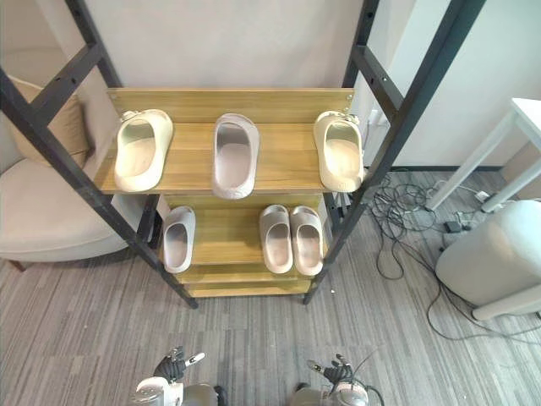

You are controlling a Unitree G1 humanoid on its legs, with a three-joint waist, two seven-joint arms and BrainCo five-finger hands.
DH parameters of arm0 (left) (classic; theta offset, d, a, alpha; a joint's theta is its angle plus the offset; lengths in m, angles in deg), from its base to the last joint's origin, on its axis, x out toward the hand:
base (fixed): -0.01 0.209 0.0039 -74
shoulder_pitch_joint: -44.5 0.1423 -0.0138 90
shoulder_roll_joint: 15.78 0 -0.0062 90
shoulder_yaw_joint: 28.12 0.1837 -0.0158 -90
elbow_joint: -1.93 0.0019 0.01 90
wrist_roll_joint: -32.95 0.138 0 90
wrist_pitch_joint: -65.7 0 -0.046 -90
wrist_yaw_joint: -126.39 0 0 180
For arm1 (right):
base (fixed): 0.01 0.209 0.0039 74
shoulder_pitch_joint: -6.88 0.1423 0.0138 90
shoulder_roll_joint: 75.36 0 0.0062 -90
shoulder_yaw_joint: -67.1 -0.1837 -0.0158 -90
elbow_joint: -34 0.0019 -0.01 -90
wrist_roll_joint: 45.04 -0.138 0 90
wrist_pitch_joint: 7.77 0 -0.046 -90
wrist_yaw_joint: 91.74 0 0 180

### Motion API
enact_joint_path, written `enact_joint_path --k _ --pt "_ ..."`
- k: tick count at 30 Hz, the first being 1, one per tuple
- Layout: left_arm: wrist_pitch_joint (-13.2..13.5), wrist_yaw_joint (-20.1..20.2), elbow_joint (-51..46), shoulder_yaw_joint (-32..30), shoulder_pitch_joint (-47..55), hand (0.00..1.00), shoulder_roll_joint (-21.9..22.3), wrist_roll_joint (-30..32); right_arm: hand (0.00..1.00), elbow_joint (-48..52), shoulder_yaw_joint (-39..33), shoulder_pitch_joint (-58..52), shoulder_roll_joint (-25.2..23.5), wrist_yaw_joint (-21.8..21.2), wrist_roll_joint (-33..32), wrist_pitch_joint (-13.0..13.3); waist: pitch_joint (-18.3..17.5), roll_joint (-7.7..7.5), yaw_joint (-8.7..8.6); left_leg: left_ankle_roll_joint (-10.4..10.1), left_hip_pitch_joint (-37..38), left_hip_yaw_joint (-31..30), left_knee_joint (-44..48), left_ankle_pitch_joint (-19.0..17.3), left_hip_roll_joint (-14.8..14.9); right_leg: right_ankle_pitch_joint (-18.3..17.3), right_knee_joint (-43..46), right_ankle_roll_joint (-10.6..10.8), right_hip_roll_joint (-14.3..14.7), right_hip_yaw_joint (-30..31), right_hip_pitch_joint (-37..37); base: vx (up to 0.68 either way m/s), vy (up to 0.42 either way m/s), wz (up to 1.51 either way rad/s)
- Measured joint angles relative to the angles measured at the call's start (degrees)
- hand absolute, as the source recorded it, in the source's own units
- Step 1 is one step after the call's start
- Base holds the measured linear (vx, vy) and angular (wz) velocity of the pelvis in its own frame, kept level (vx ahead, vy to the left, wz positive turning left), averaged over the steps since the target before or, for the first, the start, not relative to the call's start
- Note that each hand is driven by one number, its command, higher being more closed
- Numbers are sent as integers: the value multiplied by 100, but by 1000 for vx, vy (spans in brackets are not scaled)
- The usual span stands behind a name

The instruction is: Organize the slippers on the shoe rack

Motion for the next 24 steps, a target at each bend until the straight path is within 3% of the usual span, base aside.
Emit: enact_joint_path --k 4,7,11,16,24 --pt "0 5 65 119 -6 0 -24 20 0 10 277 -3 12 2 2 0 -58 24 -76 4 111 -204 -239 145 -9 230 -933 44 162 -428 584 155 0 15" --pt "0 -5 59 103 -10 0 -23 50 0 332 618 -46 7 76 21 -1 -88 -19 -40 -14 136 -221 -273 156 84 431 -1430 12 331 -480 829 114 -36 2" --pt "1 -51 56 87 14 0 -9 60 0 1989 1202 -370 4 226 311 7 -110 -35 -33 -42 313 -165 -399 197 106 650 -1866 -32 426 -418 1076 92 -9 -15" --pt "18 -238 51 81 47 0 -1 60 0 4324 1799 -978 -39 321 1202 195 -247 -162 -27 -57 335 -129 -445 242 100 841 -2161 -55 463 -273 1131 39 6 -15" --pt "143 -363 30 71 140 0 -36 125 0 6143 1972 -1345 -159 432 2053 391 -295 -235 -15 -57 447 -145 -444 242 95 1063 -2400 -119 490 -143 1274 -13 29 -8"
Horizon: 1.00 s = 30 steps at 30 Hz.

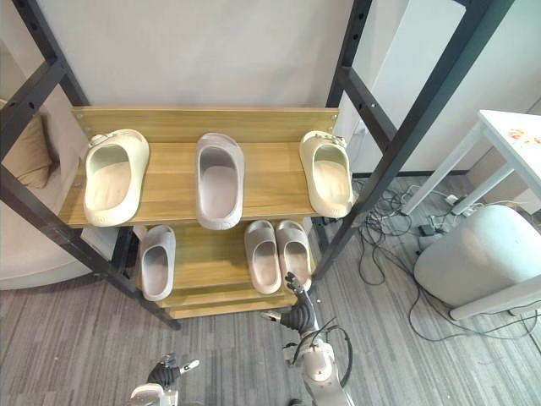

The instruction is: Organize the slippers on the shoe rack

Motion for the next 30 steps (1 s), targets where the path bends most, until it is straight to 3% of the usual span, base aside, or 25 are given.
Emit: enact_joint_path --k 8,20,25,30 --pt "25 28 -53 14 29 0 -12 99 0 850 132 485 112 197 222 117 -8 -12 42 45 -13 -151 -82 60 -13 17 -72 19 38 -17 24 -81 -7 3" --pt "109 75 -324 10 191 0 -6 90 0 1537 188 1881 269 738 418 161 -4 -26 229 -47 70 -474 -1010 579 13 83 -77 28 120 -162 -158 -126 -44 9" --pt "109 82 -434 -109 224 0 -8 90 0 1513 104 2507 382 937 422 96 17 -82 280 -59 -42 -603 -1217 743 -5 63 -5 39 110 -255 -339 9 -19 12" --pt "99 78 -549 -207 224 0 -7 81 0 362 -562 3741 407 1246 423 -225 28 -155 376 -82 -211 -779 -1185 793 -42 69 -14 34 107 -358 -422 98 6 20"
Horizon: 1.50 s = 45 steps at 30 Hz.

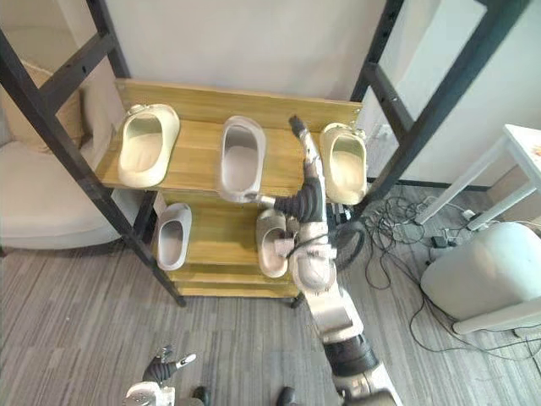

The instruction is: Organize the slippers on the shoe rack

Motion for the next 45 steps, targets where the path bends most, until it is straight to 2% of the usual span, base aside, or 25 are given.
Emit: enact_joint_path --k 9,13,17,25,34,45 --pt "23 3 -180 0 -62 0 7 -96 0 -1597 -644 1949 317 426 -1 -520 169 -26 239 13 -164 -257 100 -12 6 0 -28 0 2 -205 38 60 2 14" --pt "37 5 -266 0 -78 0 -4 -102 0 -1984 -654 2380 366 549 -9 -574 311 -32 249 14 -188 -324 110 -14 18 -2 -25 2 3 -256 64 6 4 12" --pt "45 5 -293 1 -146 0 -2 -186 0 -2558 -719 2804 460 543 -38 -662 428 -31 347 15 -256 -356 119 -15 25 -4 -4 3 2 -272 4 -16 4 3" --pt "52 0 -293 9 -215 0 0 -337 0 -3514 -819 3405 468 407 -309 -692 505 -37 466 14 -351 -455 189 -15 23 -10 1 10 -1 -290 -9 -12 3 5" --pt "94 -17 -268 75 -269 0 -21 -450 0 -4244 -813 3644 470 198 -465 -748 558 -46 510 9 -457 -465 215 -12 0 -10 10 10 -5 -282 -107 -19 8 1" --pt "95 -102 -280 145 -271 0 -30 -547 0 -4165 -834 3486 431 97 -457 -735 602 -25 505 8 -402 -373 204 -11 -40 -9 11 10 -49 -227 -100 1 10 -2"
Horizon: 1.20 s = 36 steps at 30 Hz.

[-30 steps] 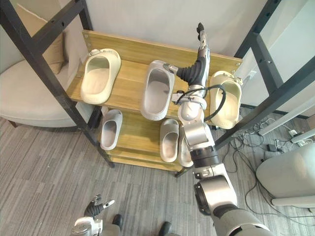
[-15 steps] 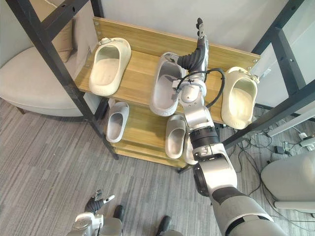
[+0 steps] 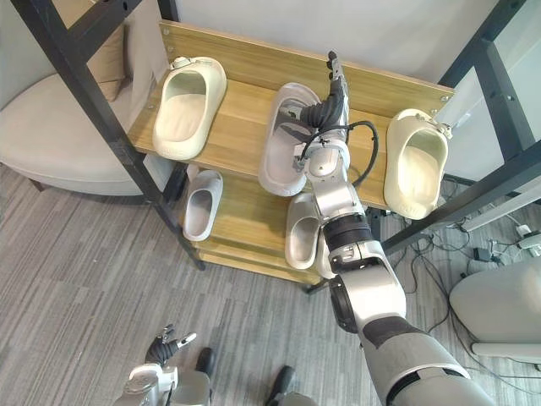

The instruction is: Organize the slippers on the shoe rack

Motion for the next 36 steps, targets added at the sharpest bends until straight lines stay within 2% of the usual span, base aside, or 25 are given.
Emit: enact_joint_path --k 15,16,21,31,36 --pt "0 6 4 90 6 0 -25 -8 0 155 -36 -310 -36 -148 17 51 18 4 -6 -3 188 155 -99 7 -25 -2 91 3 -38 138 8 -10 11 -5" --pt "1 7 4 94 6 0 -26 -9 100 142 -33 -308 -41 -172 17 57 17 3 -6 -4 190 155 -101 8 -26 -2 91 3 -38 137 9 0 0 0" --pt "-1 8 8 95 5 0 -32 -13 100 -79 -21 -182 -41 -296 7 109 21 -4 -4 -13 216 154 -174 52 -25 -2 82 3 -29 128 7 0 0 0" --pt "23 30 -24 87 -29 0 -159 -126 100 -348 39 88 -12 -321 -88 279 136 -227 25 -24 271 111 -469 230 -40 -2 8 2 -18 61 1 -5 -3 4" --pt "20 28 -23 83 -30 0 -160 -126 100 -340 79 86 10 -323 -232 356 138 -229 17 -24 271 115 -476 231 -42 -2 -1 3 -18 64 -3 0 0 0"
